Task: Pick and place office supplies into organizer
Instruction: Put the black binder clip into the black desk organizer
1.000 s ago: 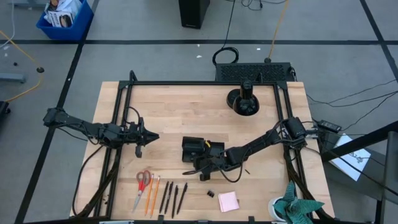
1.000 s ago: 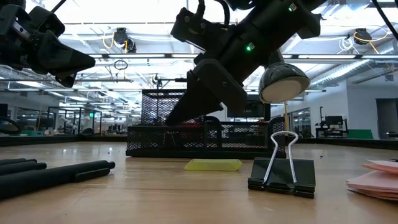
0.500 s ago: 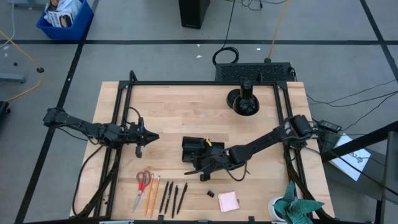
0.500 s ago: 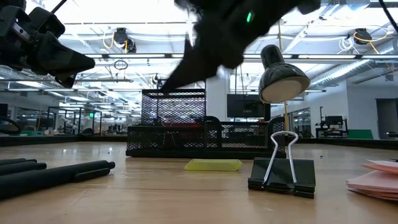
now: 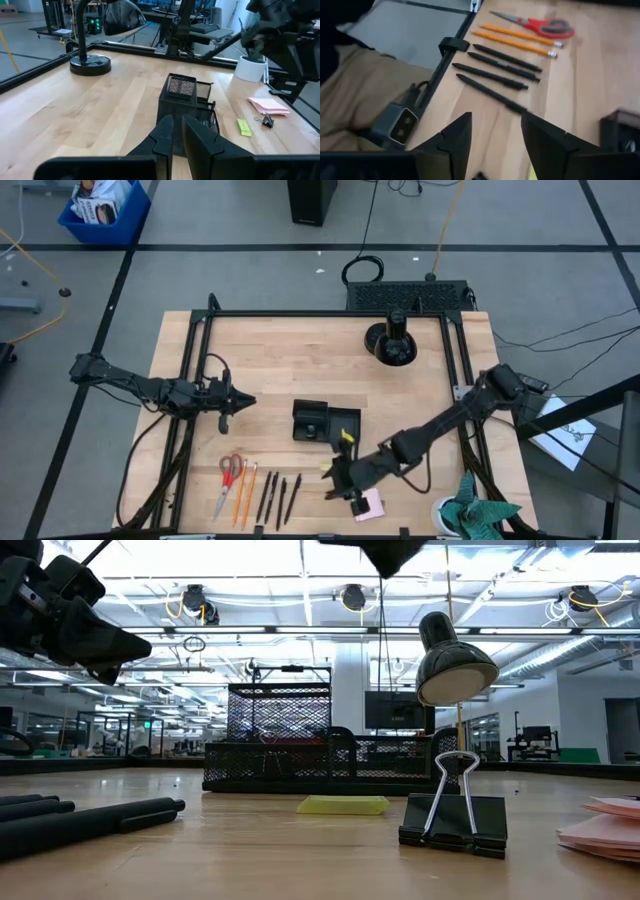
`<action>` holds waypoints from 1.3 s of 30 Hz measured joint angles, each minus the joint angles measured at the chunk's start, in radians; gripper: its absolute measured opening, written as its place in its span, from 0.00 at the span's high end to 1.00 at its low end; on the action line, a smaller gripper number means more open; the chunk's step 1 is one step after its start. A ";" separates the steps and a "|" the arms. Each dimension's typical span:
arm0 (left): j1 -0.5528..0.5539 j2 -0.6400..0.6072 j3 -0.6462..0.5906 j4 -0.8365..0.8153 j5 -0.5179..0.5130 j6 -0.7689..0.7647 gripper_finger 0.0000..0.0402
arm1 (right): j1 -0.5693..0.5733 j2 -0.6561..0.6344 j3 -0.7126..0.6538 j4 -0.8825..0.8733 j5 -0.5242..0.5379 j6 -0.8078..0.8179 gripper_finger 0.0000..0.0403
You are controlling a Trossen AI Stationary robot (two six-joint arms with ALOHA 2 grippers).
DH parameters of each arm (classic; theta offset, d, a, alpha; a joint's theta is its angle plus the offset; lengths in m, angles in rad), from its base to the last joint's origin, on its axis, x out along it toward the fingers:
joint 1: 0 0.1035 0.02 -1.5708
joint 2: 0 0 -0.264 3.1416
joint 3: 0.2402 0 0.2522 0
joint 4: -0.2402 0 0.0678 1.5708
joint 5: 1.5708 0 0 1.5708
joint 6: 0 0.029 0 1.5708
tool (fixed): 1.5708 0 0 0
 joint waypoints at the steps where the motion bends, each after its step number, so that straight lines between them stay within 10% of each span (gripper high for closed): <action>1: 0.000 0.000 0.000 0.002 0.000 0.006 0.89 | 0.007 0.002 0.000 -0.010 0.001 0.038 0.58; 20: 0.000 0.000 0.000 0.020 0.000 0.136 0.89 | 0.045 0.013 -0.303 0.297 0.137 0.651 0.57; 39: 0.000 0.000 0.000 0.022 0.000 0.131 0.89 | 0.118 0.088 -0.287 0.346 0.178 0.602 0.57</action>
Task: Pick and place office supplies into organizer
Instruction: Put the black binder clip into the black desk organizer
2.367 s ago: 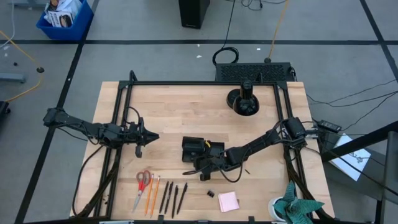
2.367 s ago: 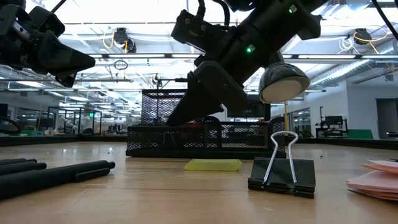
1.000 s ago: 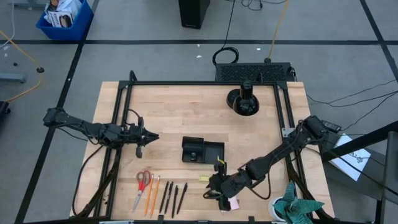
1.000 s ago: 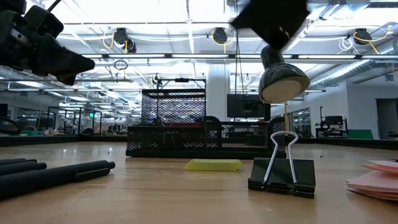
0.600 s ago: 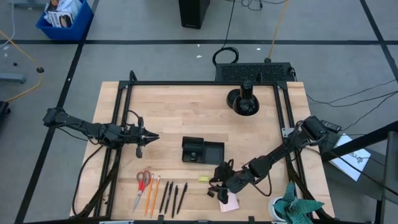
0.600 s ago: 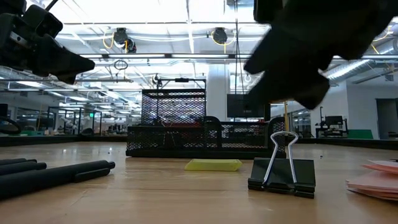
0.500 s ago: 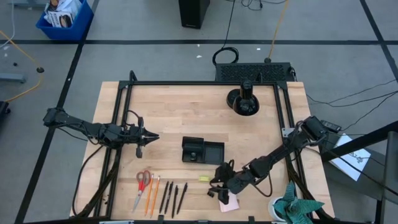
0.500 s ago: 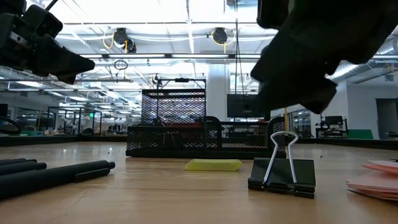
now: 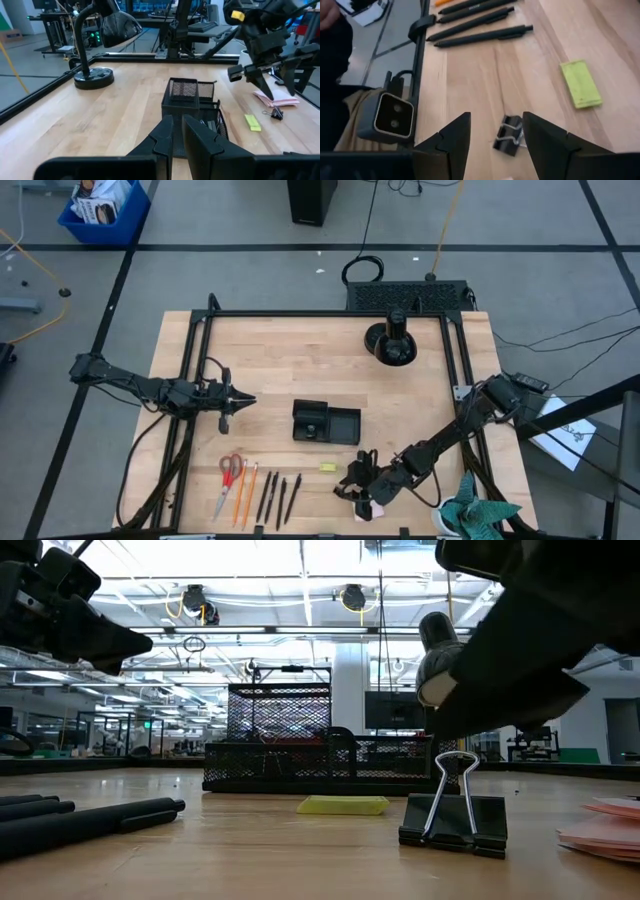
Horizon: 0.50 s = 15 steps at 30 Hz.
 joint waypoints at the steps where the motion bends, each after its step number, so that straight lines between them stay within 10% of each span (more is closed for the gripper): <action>1: 0.000 0.000 0.000 0.002 0.000 -0.005 0.89 | 0.001 0.005 0.002 -0.001 0.010 0.000 0.57; 15: 0.000 0.000 0.000 -0.002 0.003 -0.011 0.89 | -0.002 0.023 0.008 -0.094 0.040 0.026 0.57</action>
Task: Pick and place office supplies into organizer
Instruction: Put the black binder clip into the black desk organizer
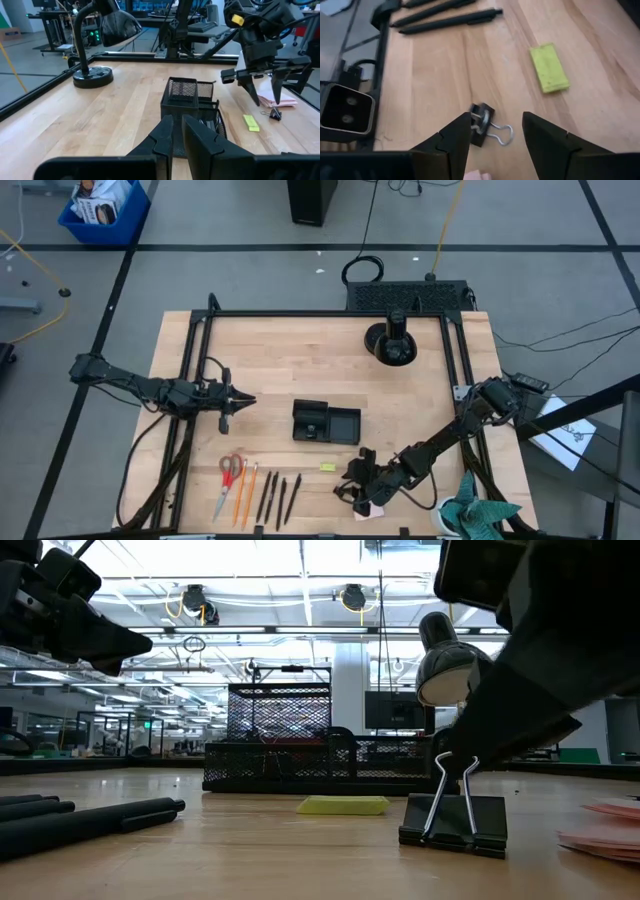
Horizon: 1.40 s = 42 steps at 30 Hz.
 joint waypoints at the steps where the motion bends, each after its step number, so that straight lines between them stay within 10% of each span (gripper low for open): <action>1: 0.000 0.000 0.000 0.000 0.000 0.000 0.89 | 0.000 0.000 0.000 0.000 0.000 0.000 0.57; 24: 0.000 0.000 0.000 0.000 0.002 -0.008 0.89 | -0.007 0.060 0.000 0.075 -0.030 0.011 0.58; 36: 0.000 0.000 0.000 0.000 0.002 -0.007 0.89 | -0.006 0.059 0.001 0.092 -0.035 -0.040 0.97; 42: 0.000 0.000 0.000 0.000 0.002 -0.007 0.89 | -0.006 0.027 0.010 0.111 -0.010 -0.133 0.97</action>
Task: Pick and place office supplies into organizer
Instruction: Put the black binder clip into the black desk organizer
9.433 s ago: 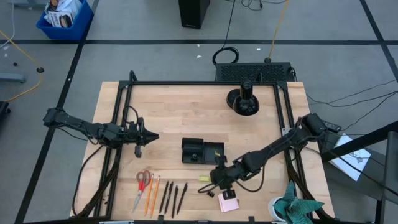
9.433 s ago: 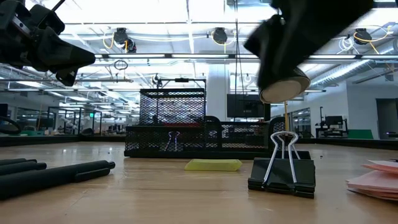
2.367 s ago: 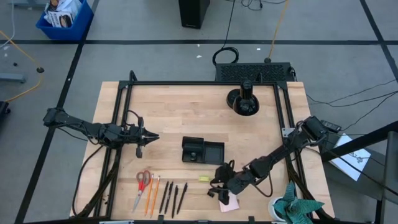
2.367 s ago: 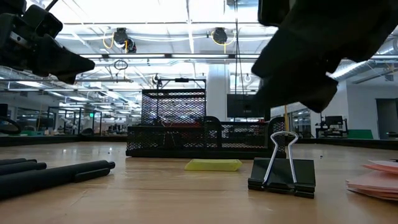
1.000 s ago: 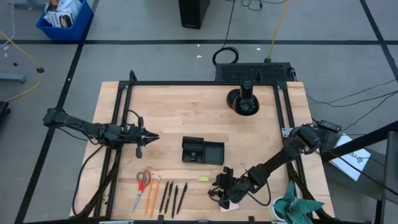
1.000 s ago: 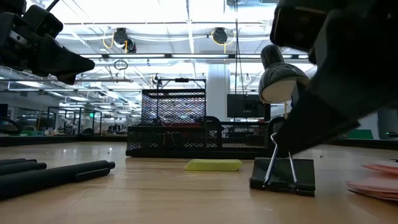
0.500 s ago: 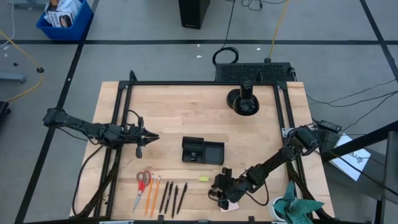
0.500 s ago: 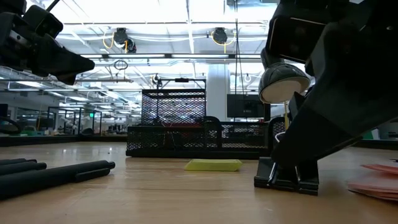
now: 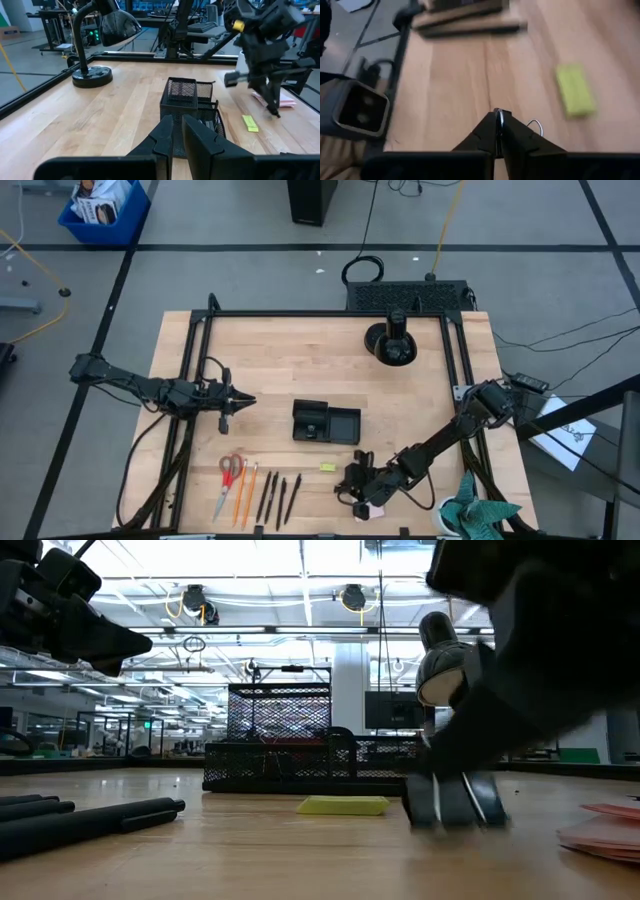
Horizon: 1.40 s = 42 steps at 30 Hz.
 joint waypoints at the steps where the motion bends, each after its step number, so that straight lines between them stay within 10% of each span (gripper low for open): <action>1: 0.000 0.000 0.000 0.000 0.000 0.000 0.89 | 0.000 -0.011 0.017 -0.012 0.005 -0.023 0.98; 17: 0.000 0.000 0.000 0.006 0.000 0.011 0.89 | -0.089 -0.083 0.349 -0.212 0.116 -0.630 1.00; 42: 0.000 0.000 0.000 -0.001 0.000 0.012 0.89 | -0.341 0.127 0.349 -0.220 0.034 -0.645 1.00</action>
